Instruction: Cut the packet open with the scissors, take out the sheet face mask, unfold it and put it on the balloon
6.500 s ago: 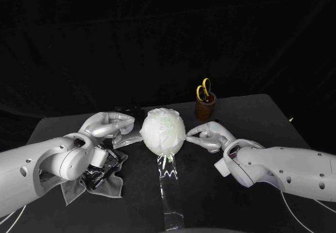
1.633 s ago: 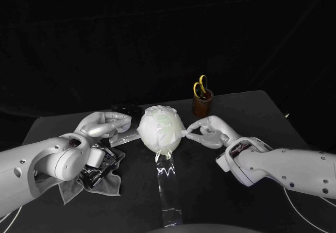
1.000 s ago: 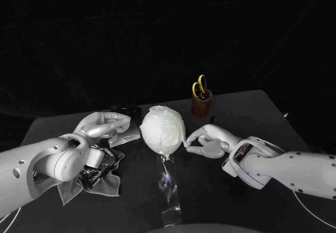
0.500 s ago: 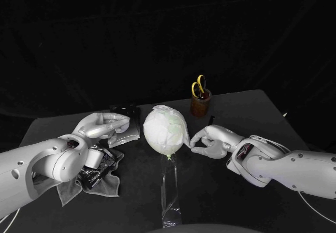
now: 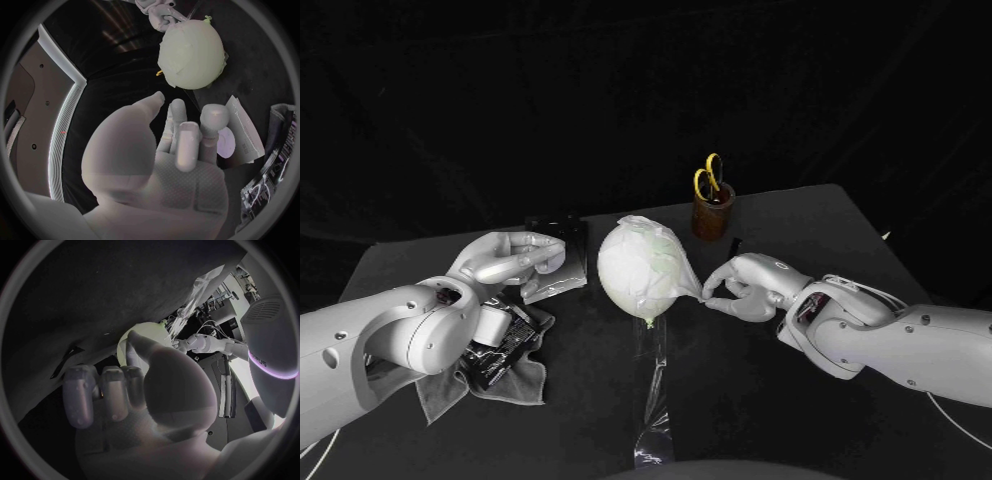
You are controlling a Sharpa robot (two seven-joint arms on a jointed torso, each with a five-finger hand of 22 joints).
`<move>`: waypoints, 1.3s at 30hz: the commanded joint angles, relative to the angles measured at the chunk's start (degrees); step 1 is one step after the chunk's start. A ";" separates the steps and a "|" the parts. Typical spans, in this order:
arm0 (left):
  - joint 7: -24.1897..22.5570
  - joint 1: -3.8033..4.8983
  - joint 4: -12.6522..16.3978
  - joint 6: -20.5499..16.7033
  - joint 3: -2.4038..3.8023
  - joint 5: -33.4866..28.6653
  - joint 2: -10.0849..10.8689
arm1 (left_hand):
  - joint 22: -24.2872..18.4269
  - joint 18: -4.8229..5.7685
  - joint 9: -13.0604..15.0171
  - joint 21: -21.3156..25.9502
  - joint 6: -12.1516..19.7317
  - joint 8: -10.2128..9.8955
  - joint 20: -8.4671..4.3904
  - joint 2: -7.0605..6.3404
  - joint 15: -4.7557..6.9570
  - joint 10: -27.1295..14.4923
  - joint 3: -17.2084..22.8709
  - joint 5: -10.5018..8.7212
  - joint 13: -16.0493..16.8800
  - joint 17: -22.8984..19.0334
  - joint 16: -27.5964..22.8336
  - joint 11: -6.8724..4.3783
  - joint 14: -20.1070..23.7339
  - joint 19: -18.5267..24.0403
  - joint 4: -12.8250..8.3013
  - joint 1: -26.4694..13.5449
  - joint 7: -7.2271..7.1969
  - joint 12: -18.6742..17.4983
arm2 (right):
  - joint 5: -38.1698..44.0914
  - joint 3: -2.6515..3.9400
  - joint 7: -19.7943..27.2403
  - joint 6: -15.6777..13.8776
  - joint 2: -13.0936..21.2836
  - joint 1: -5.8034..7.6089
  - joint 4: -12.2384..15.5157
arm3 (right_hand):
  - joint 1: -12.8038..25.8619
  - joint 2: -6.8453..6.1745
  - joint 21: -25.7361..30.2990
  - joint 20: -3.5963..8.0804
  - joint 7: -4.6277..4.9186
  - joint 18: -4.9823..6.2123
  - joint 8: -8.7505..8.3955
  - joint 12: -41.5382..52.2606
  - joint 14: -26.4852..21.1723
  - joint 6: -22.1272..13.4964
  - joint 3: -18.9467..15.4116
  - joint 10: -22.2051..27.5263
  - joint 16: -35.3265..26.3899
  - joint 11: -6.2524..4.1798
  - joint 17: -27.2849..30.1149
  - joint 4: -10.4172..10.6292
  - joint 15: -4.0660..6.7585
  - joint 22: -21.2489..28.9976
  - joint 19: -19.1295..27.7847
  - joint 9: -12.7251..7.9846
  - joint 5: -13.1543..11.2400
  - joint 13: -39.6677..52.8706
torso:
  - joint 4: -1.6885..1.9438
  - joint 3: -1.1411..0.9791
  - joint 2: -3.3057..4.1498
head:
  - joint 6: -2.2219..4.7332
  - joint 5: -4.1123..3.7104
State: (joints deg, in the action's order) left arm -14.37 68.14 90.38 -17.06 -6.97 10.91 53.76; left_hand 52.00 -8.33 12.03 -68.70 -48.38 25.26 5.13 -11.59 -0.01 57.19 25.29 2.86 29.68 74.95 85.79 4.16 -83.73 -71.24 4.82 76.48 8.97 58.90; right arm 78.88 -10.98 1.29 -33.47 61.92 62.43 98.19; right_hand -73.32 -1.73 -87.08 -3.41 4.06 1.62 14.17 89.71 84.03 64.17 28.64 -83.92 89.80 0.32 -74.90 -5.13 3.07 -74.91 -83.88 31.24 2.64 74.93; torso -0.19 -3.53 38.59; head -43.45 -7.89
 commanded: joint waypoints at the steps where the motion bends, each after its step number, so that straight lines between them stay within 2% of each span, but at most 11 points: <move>1: -0.70 0.01 0.02 0.83 0.03 -0.27 -0.14 | 0.00 0.78 -0.05 -0.30 0.08 0.06 0.20 -0.03 -0.19 -0.33 -0.32 -0.10 0.02 1.43 0.36 0.06 -1.43 -0.18 0.13 0.70 0.17 0.29 | 0.81 -0.01 1.18 -0.33 0.09 -0.03 -0.11 | 0.94 -0.40 0.57 0.38 -0.12 -0.72 0.21 0.29 5.97 -0.49 0.20 -6.08 0.20 -0.53 -15.10 0.24 0.30 -13.90 -3.97 1.65 0.13 15.07 | 0.00 0.00 0.03 | -0.01 -0.12; 5: -0.68 0.01 -0.03 0.85 0.03 -0.27 -0.15 | 0.00 0.78 -0.05 -0.30 0.08 0.06 0.20 -0.03 -0.19 -0.33 -0.32 -0.10 0.02 1.43 0.36 0.06 -1.43 -0.18 0.13 0.70 0.17 0.29 | -0.83 -0.01 1.47 -0.79 0.13 -0.02 -0.19 | 1.37 -1.18 1.22 0.40 -0.13 -0.56 -0.07 0.29 5.97 -1.44 -0.11 -6.08 0.20 -0.52 -15.10 0.36 0.34 -13.68 -3.57 1.67 0.12 15.07 | 0.00 0.02 0.02 | -0.02 -0.20; 6: -0.68 0.01 -0.04 0.85 0.02 -0.27 -0.16 | 0.00 0.78 -0.05 -0.30 0.08 0.06 0.20 -0.03 -0.19 -0.33 -0.32 -0.10 0.02 1.43 0.36 0.06 -1.43 -0.18 0.13 0.70 0.17 0.29 | -1.15 -0.01 1.48 -0.84 0.15 -0.02 -0.20 | 3.71 -3.83 2.34 0.34 1.19 -0.28 -1.78 0.29 5.97 -4.34 -2.07 -6.08 0.20 0.39 -15.10 1.21 0.00 -13.30 -2.87 0.97 0.40 15.07 | 0.02 0.02 0.03 | 0.03 -0.23; 10: -0.70 0.01 -0.12 0.87 0.02 -0.27 -0.20 | 0.00 0.78 -0.05 -0.30 0.08 0.06 0.20 -0.03 -0.19 -0.33 -0.32 -0.10 0.02 1.43 0.36 0.06 -1.43 -0.18 0.13 0.70 0.17 0.29 | -2.56 -0.01 1.38 -0.73 0.29 -0.02 -0.25 | 4.43 -7.28 4.65 -0.87 3.70 0.17 -5.28 -0.69 5.97 -9.51 -4.48 -5.65 0.20 2.60 -15.10 1.24 -2.07 -12.51 -1.39 -0.50 0.12 14.60 | 0.03 0.01 0.03 | 0.06 -0.41; 15: -0.76 0.01 -0.18 0.90 0.02 -0.27 -0.22 | 0.04 0.78 -0.07 -0.34 0.10 0.04 0.21 -0.04 -0.20 -0.37 -0.37 -0.11 0.00 1.41 0.36 0.07 -1.42 -0.16 0.16 0.75 0.18 0.29 | -3.43 -0.02 0.74 0.42 0.68 -0.02 -0.24 | 3.55 -8.48 6.28 -1.68 4.59 0.50 -6.61 -2.58 5.97 -11.20 -5.72 -4.75 0.20 3.47 -15.10 0.85 -3.03 -11.98 -0.32 -1.01 0.06 13.70 | 0.03 0.01 0.00 | -0.03 -0.45; 20: -0.83 0.01 -0.21 0.99 0.01 -0.27 -0.26 | 0.04 0.78 -0.07 -0.34 0.10 0.04 0.21 -0.04 -0.20 -0.37 -0.37 -0.11 0.00 1.41 0.36 0.07 -1.42 -0.16 0.16 0.75 0.18 0.29 | -4.17 -0.02 0.38 1.28 1.37 -0.01 0.02 | 3.16 -9.25 6.87 -2.13 4.77 0.64 -7.05 -2.91 5.97 -11.55 -6.87 -4.54 0.20 3.76 -15.10 0.75 -3.35 -11.80 0.08 -1.12 0.10 13.54 | 0.01 0.02 -0.01 | -0.09 -0.49; 24: -0.88 0.01 -0.18 1.02 0.01 -0.27 -0.28 | 0.05 0.78 -0.08 -0.35 0.11 0.04 0.22 -0.05 -0.21 -0.39 -0.37 -0.11 0.00 1.40 0.36 0.07 -1.41 -0.15 0.14 0.82 0.18 0.29 | -5.78 -0.03 1.61 -1.36 1.71 -0.02 0.62 | 2.63 -8.59 5.99 -2.44 4.73 0.48 -6.75 -2.16 5.97 -10.49 -7.43 -4.90 0.20 3.73 -15.10 1.05 -3.40 -12.11 -0.47 -0.96 0.13 13.89 | -0.02 0.03 0.00 | -0.05 -0.37; 25: -0.90 0.01 -0.16 1.05 0.01 -0.27 -0.30 | 0.05 0.78 -0.08 -0.35 0.11 0.04 0.22 -0.05 -0.21 -0.39 -0.37 -0.11 0.00 1.40 0.36 0.07 -1.41 -0.15 0.14 0.82 0.18 0.29 | -7.00 -0.03 2.63 -3.30 1.79 -0.02 1.01 | 1.93 -7.38 4.21 -2.53 4.47 0.10 -6.29 -0.71 5.97 -9.28 -7.06 -5.61 0.20 3.56 -15.10 1.21 -3.25 -12.71 -1.63 -0.83 0.22 14.58 | -0.04 0.03 0.00 | -0.06 -0.34; 30: -1.00 0.01 -0.05 1.10 0.01 -0.27 -0.30 | 0.05 0.78 -0.08 -0.35 0.11 0.04 0.22 -0.05 -0.21 -0.39 -0.37 -0.11 0.00 1.40 0.36 0.07 -1.41 -0.15 0.14 0.82 0.18 0.29 | -10.52 -0.03 6.97 -10.80 1.70 -0.03 2.67 | -0.47 -4.49 0.35 -2.35 3.35 -0.78 -5.54 0.29 5.97 -5.89 -5.02 -6.08 0.20 2.56 -15.10 1.06 -2.48 -14.00 -4.12 -0.98 0.86 15.07 | 0.04 -0.06 0.05 | -0.03 -0.44; 33: -1.05 0.01 0.04 1.09 0.00 -0.27 -0.26 | 0.05 0.78 -0.08 -0.35 0.11 0.04 0.22 -0.05 -0.21 -0.39 -0.37 -0.11 0.00 1.40 0.36 0.07 -1.41 -0.15 0.14 0.82 0.18 0.29 | -12.14 -0.03 9.29 -14.93 1.34 -0.06 3.73 | -0.95 -4.11 -0.33 -2.08 2.97 -0.95 -5.50 0.29 5.97 -4.79 -4.24 -6.08 0.20 2.21 -15.10 0.94 -2.16 -14.22 -4.55 -1.20 1.17 15.07 | 0.03 -0.06 0.05 | -0.12 -0.38; 39: -1.15 0.01 0.15 1.07 0.00 -0.27 -0.23 | 0.05 0.78 -0.08 -0.35 0.11 0.04 0.22 -0.05 -0.21 -0.39 -0.37 -0.11 0.00 1.40 0.36 0.07 -1.41 -0.15 0.14 0.82 0.18 0.29 | -13.05 -0.03 10.26 -17.88 0.14 -0.12 4.41 | -1.12 -3.92 -0.39 -1.86 2.71 -0.96 -5.45 0.29 5.97 -3.89 -3.66 -6.08 0.20 1.98 -15.10 0.90 -1.95 -14.24 -4.60 -1.35 1.27 15.07 | 0.03 -0.02 0.08 | -0.22 -0.26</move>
State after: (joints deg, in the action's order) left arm -14.53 68.12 90.31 -16.92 -7.01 10.87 53.61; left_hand 51.95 -8.33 12.03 -68.70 -48.30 25.26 5.13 -11.73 -0.01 57.14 25.13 2.86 29.65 74.94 86.01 4.11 -83.73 -71.24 4.98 76.80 8.88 58.90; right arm 67.75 -11.02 8.60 -46.84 62.26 62.37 102.37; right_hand -74.18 -6.17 -87.25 -5.77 6.64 1.62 8.40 89.82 84.03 59.90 24.61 -84.04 89.79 2.66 -74.90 -4.27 0.64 -74.92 -84.00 29.94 3.66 74.95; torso -0.17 -3.58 38.64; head -43.56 -8.28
